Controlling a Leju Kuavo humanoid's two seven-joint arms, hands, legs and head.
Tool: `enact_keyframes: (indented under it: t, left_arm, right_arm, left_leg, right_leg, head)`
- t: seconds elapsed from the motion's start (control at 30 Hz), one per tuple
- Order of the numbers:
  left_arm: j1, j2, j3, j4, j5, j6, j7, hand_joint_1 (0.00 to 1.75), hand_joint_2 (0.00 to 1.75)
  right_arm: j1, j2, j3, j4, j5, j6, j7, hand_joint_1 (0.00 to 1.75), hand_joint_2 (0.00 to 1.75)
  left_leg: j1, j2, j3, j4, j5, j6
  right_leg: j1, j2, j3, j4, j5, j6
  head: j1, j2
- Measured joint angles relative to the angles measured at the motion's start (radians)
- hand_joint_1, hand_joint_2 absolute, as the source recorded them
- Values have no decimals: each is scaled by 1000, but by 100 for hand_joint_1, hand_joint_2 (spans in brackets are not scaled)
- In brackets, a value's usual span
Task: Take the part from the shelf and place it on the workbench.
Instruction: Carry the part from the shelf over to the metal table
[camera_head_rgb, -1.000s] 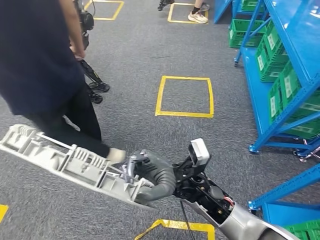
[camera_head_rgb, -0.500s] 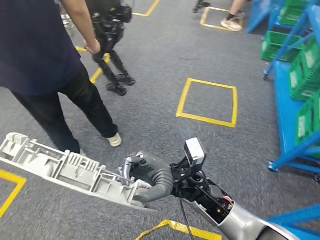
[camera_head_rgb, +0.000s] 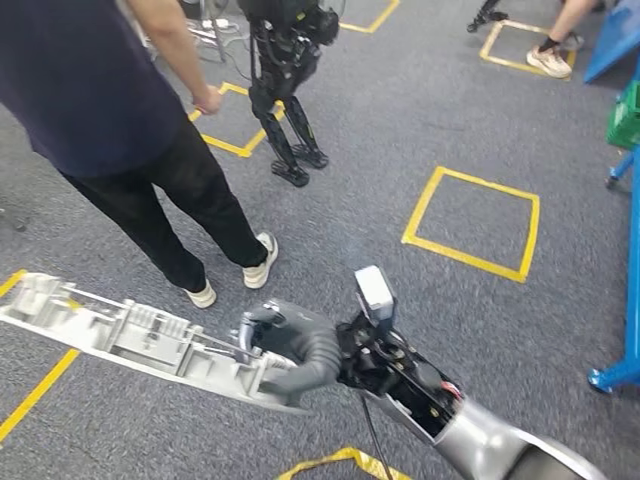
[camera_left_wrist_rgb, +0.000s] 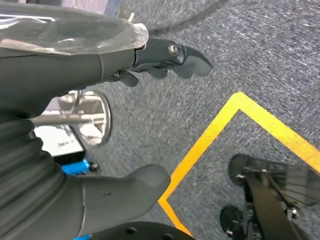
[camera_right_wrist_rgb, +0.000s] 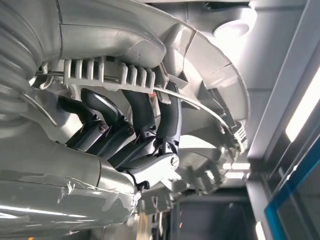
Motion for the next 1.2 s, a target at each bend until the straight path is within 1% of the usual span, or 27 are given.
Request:
enact_keyframes:
  t: [0.03, 0.07, 0.1, 0.13, 0.17, 0.2, 0.27, 0.3, 0.33, 0.4, 0.47, 0.53, 0.57, 0.6, 0.63, 0.67, 0.7, 0.77, 0.83, 0.9, 0.93, 0.97, 1.03, 1.1, 1.13, 1.17, 1.2]
  left_arm:
    - [-2, 0, 0, 0, 0, 0, 0, 0, 175]
    - [-3, 0, 0, 0, 0, 0, 0, 0, 175]
    - [-3, 0, 0, 0, 0, 0, 0, 0, 175]
    - [-2, 0, 0, 0, 1, 0, 0, 0, 175]
    - [-2, 0, 0, 0, 1, 0, 0, 0, 175]
    - [-1, 1, 0, 0, 1, 0, 0, 0, 175]
    - [-3, 1, 0, 0, 1, 0, 0, 0, 175]
    - [-4, 1, 0, 0, 1, 0, 0, 0, 175]
    - [-5, 0, 1, 0, 1, 0, 0, 0, 175]
    - [-3, 1, 1, 0, 2, 1, 0, 0, 175]
    - [-2, 1, 1, 0, 5, 4, 1, 0, 175]
    - [-2, 0, 1, 0, 8, 10, 4, 0, 175]
    - [-3, 0, 1, 0, 10, 12, 6, 0, 175]
    - [-3, 0, 1, 0, 12, 15, 8, 0, 175]
    - [-3, 0, 1, 0, 13, 16, 9, 0, 175]
    - [-2, 0, 1, 0, 15, 18, 11, 0, 175]
    - [-2, 0, 1, 0, 16, 19, 13, 0, 175]
    - [-4, -2, 1, 0, 14, 19, 16, 0, 175]
    - [-4, -3, 1, 0, 11, 19, 16, 0, 175]
    - [-1, 1, 1, 0, 8, 19, 17, 0, 175]
    - [1, 3, 1, 1, 7, 19, 18, 0, 175]
    - [1, 4, 1, 1, 7, 19, 20, 0, 175]
    - [0, 5, 1, 1, 7, 19, 22, 0, 175]
    - [-1, 6, 1, 1, 7, 19, 23, 0, 175]
    - [-1, 7, 1, 1, 8, 19, 24, 0, 175]
    - [0, 8, 1, 1, 9, 19, 24, 0, 175]
    - [0, 9, 1, 1, 9, 19, 24, 0, 175]
  right_arm:
    - [0, 0, 1, 4, 0, 1, -2, 175, 175]
    - [0, 0, 2, 9, 0, 2, -3, 175, 175]
    - [-1, 1, 3, 15, 0, 3, -3, 175, 175]
    - [-1, 1, 4, 20, 0, 3, -3, 175, 175]
    - [-1, 1, 5, 25, 0, 3, -3, 175, 175]
    - [-1, 1, 6, 28, 0, 3, -3, 175, 175]
    - [-4, 1, 8, 33, 0, 3, -3, 175, 175]
    - [-6, 2, 10, 35, 0, 4, -3, 175, 175]
    - [-9, 2, 12, 38, 0, 4, -3, 175, 175]
    - [-14, 3, 15, 43, 1, 4, -3, 175, 175]
    - [-16, 6, 18, 45, 4, 1, -1, 175, 175]
    - [-16, 8, 21, 48, 7, -3, 3, 175, 175]
    - [-15, 8, 22, 49, 7, -4, 4, 175, 175]
    - [-14, 8, 23, 52, 8, -5, 6, 175, 175]
    - [-13, 8, 25, 54, 9, -5, 7, 175, 175]
    - [-12, 8, 26, 56, 9, -6, 8, 175, 175]
    - [-13, 8, 28, 58, 10, -7, 9, 175, 175]
    - [-14, 8, 31, 59, 9, -8, 10, 175, 175]
    - [-16, 8, 34, 60, 7, -11, 12, 175, 175]
    - [-17, 9, 36, 60, 5, -17, 16, 175, 175]
    - [-17, 9, 37, 60, 3, -22, 20, 175, 175]
    - [-18, 10, 38, 60, 1, -25, 23, 175, 175]
    - [-18, 11, 39, 60, -1, -29, 28, 175, 175]
    - [-17, 11, 41, 60, -2, -32, 29, 175, 175]
    - [-17, 11, 42, 61, -2, -33, 30, 175, 175]
    - [-17, 11, 43, 61, -3, -33, 32, 175, 175]
    - [-17, 11, 44, 61, -4, -33, 33, 175, 175]
  left_leg:
    - [0, 21, -36, 69, -32, -5]
    - [2, 30, -69, 133, -56, -9]
    - [3, 34, -88, 170, -64, -13]
    - [5, 36, -88, 170, -54, -15]
    - [8, 41, -67, 129, -28, -17]
    - [9, 53, -30, 60, 5, -18]
    - [7, 88, 35, -62, 48, -11]
    - [4, 97, 49, -91, 55, -4]
    - [1, 96, 50, -98, 54, 4]
    - [1, 73, 49, -98, 55, 19]
    - [4, 55, 52, -104, 58, 31]
    - [3, 37, 54, -107, 59, 39]
    - [1, 27, 54, -107, 59, 42]
    - [-2, 14, 55, -106, 59, 43]
    - [-4, 0, 56, -105, 58, 44]
    - [-6, -14, 57, -105, 58, 44]
    - [-8, -29, 59, -104, 58, 45]
    - [-8, -55, 59, -103, 58, 43]
    - [-4, -76, 52, -104, 62, 35]
    - [-1, -95, 48, -108, 67, 23]
    - [-3, -84, 45, -103, 63, 18]
    - [-5, -61, 35, -82, 48, 14]
    - [-7, 3, -20, 28, -10, 5]
    - [-1, 29, -88, 162, -61, -5]
    - [3, 33, -103, 190, -62, -9]
    - [7, 38, -96, 175, -46, -13]
    - [11, 48, -67, 119, -15, -16]
  right_leg:
    - [1, -13, 0, 0, -1, -2]
    - [2, -27, 0, 0, -2, -4]
    - [3, -40, 0, 0, -3, -4]
    - [3, -53, 0, 0, -4, -3]
    - [2, -65, 1, 0, -6, -1]
    - [2, -76, 2, 2, -9, 3]
    - [8, -93, 4, 7, -17, 13]
    - [11, -100, 5, 9, -20, 19]
    - [14, -107, 7, 11, -23, 24]
    - [11, -118, 10, 10, -30, 35]
    - [6, -89, -8, 55, -64, 46]
    - [4, -42, -69, 186, -127, 49]
    - [5, -30, -105, 259, -153, 48]
    - [5, -24, -132, 309, -163, 46]
    - [5, -21, -143, 322, -154, 43]
    - [6, -16, -134, 292, -124, 38]
    - [7, -5, -110, 229, -82, 31]
    - [8, 42, -56, 93, -16, 15]
    - [10, 67, -32, 32, -5, 7]
    - [9, 47, -19, 14, -5, 5]
    - [6, 36, -10, 5, 0, 2]
    - [3, 23, -2, -5, 5, -1]
    - [4, -4, 6, -16, 11, -5]
    - [6, -31, 6, -16, 10, -7]
    - [6, -45, 5, -15, 9, -6]
    - [5, -58, 5, -14, 7, -5]
    - [4, -69, 6, -13, 4, -2]
  head:
    - [-7, 0]
    - [-11, 0]
    - [-13, 0]
    - [-15, 0]
    - [-17, 0]
    - [-18, 0]
    - [-19, 0]
    - [-17, 0]
    - [-14, 0]
    - [-7, 0]
    - [-2, 0]
    - [9, 0]
    - [14, 0]
    - [17, 0]
    - [20, 0]
    - [21, 0]
    - [23, 0]
    - [22, 0]
    - [23, 0]
    - [27, 0]
    - [25, 0]
    - [19, 0]
    - [3, 0]
    - [-6, 0]
    - [-8, 0]
    - [-11, 0]
    - [-12, 0]
